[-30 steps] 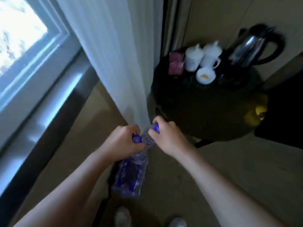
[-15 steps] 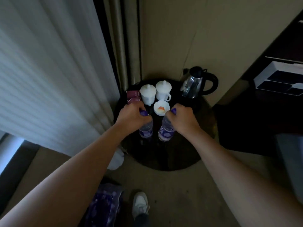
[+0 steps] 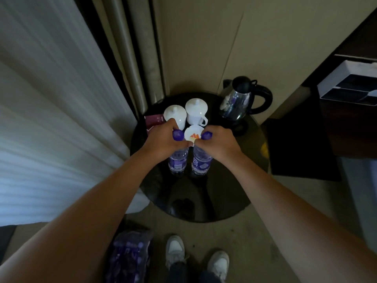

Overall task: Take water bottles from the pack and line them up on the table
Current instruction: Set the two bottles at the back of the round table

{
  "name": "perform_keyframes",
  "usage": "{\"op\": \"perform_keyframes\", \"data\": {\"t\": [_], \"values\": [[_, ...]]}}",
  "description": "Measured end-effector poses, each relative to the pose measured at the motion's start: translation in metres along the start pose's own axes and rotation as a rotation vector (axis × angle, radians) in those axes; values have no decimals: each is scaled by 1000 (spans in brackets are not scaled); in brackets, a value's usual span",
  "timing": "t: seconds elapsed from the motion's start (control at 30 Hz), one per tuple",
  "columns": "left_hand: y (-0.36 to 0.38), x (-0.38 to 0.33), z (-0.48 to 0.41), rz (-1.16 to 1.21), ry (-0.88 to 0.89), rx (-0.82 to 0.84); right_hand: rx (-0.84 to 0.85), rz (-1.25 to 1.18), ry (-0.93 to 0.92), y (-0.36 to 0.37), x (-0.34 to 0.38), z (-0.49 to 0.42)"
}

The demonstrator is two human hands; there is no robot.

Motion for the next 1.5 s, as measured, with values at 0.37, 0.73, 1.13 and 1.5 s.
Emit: {"op": "perform_keyframes", "data": {"t": [0.37,0.73,1.13,1.5], "values": [[6,39,11,436,-275,-55,11,-71,-74,16,-29,11],[10,38,19,512,-277,-84,73,-145,-156,15,-43,5],[30,15,23,342,-331,-215,74,-132,-172,14,-39,9],[23,13,25,160,-243,135,63,-177,-154,15,-39,9]]}}
Point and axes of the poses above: each hand's wrist, its own z-axis away from the middle knuckle, its own y-axis out of the palm, x = y × z, the point moved 4 cm from there along -z, towards the middle knuckle, and after that the axes turned 7 degrees about -x, right-handed, at the moved point
